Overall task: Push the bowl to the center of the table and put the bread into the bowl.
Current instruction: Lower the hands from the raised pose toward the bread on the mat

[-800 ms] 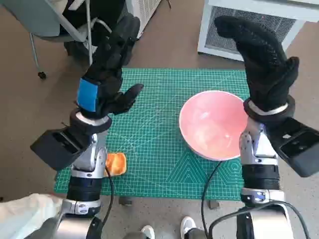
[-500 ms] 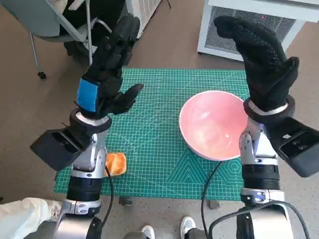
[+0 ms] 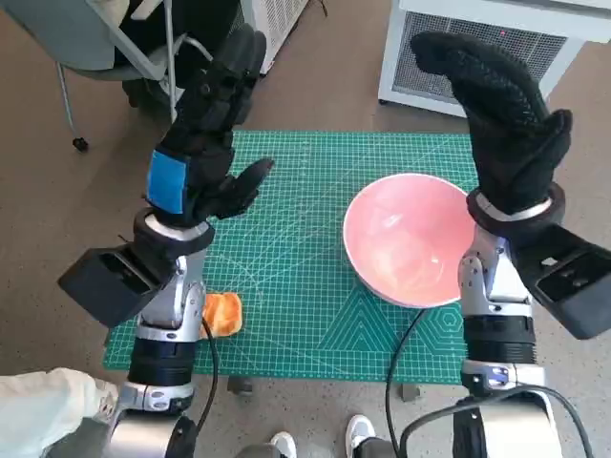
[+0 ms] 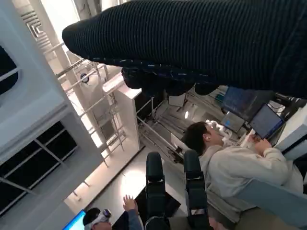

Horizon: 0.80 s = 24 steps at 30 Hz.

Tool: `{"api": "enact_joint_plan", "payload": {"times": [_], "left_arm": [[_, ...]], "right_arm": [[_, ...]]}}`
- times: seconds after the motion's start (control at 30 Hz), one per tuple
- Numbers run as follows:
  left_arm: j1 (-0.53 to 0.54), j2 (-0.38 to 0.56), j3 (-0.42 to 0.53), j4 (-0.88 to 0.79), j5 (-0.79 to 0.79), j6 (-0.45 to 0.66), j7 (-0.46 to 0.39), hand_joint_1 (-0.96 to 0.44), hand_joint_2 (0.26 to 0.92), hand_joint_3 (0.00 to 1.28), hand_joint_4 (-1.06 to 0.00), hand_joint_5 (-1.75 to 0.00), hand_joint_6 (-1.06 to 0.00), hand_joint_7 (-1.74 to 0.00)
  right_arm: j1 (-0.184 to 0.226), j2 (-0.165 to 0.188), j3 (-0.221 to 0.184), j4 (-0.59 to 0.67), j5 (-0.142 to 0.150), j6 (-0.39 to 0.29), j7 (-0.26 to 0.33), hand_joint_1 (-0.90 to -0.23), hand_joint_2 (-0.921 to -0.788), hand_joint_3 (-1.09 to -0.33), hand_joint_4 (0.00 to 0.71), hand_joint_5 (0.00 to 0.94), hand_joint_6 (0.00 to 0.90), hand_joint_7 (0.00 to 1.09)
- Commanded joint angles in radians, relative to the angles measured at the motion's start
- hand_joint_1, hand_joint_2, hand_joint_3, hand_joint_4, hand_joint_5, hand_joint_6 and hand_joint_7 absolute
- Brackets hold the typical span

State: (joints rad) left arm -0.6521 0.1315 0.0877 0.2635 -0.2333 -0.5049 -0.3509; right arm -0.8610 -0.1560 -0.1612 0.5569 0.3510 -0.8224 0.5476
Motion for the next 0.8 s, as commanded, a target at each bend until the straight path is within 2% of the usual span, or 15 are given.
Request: {"api": "enact_joint_plan", "payload": {"times": [0.03,0.13,0.2,0.27,0.4,0.5,0.63,0.8], "left_arm": [[0.004,0.001,0.001,-0.001,0.012,-0.015,0.003,-0.63,0.921,0.29,-0.21,0.0,-0.37,-0.01],[0.008,0.002,0.003,0.0,0.007,-0.017,0.0,-0.62,0.921,0.28,-0.21,0.0,-0.37,-0.01],[0.011,0.003,0.004,-0.001,0.005,-0.017,-0.002,-0.62,0.921,0.28,-0.21,0.0,-0.37,-0.01],[0.016,0.004,0.006,-0.001,0.002,-0.02,-0.004,-0.62,0.921,0.28,-0.21,0.0,-0.38,-0.01],[0.024,0.007,0.012,0.002,0.0,-0.027,-0.006,-0.62,0.921,0.28,-0.21,0.0,-0.38,-0.01],[0.027,0.008,0.014,0.003,-0.001,-0.029,-0.007,-0.63,0.921,0.29,-0.21,0.0,-0.37,-0.01],[0.03,0.007,0.016,0.004,-0.006,-0.031,-0.009,-0.63,0.921,0.29,-0.21,0.0,-0.36,0.0],[0.032,0.003,0.018,0.004,-0.017,-0.027,-0.012,-0.62,0.921,0.29,-0.2,0.0,-0.36,0.0]], "right_arm": [[0.039,-0.034,-0.036,0.046,0.036,-0.015,0.041,-0.561,-0.921,-0.777,0.247,0.011,-0.001,0.62],[0.051,-0.049,-0.064,0.077,0.045,-0.034,0.049,-0.558,-0.921,-0.799,0.24,0.008,-0.001,0.62],[0.061,-0.058,-0.083,0.101,0.032,-0.053,0.028,-0.558,-0.921,-0.814,0.237,0.006,-0.001,0.61],[0.075,-0.067,-0.104,0.131,0.005,-0.073,-0.011,-0.56,-0.921,-0.824,0.235,0.005,-0.001,0.59],[0.107,-0.101,-0.152,0.246,-0.082,-0.122,-0.135,-0.559,-0.921,-0.828,0.234,0.005,-0.001,0.58],[0.115,-0.123,-0.17,0.332,-0.123,-0.144,-0.203,-0.55,-0.921,-0.831,0.235,0.005,-0.001,0.57],[0.128,-0.139,-0.185,0.431,-0.152,-0.146,-0.279,-0.523,-0.921,-0.841,0.232,0.004,-0.001,0.57],[0.149,-0.135,-0.188,0.515,-0.178,-0.135,-0.364,-0.498,-0.921,-0.866,0.232,0.004,-0.001,0.58]]}}
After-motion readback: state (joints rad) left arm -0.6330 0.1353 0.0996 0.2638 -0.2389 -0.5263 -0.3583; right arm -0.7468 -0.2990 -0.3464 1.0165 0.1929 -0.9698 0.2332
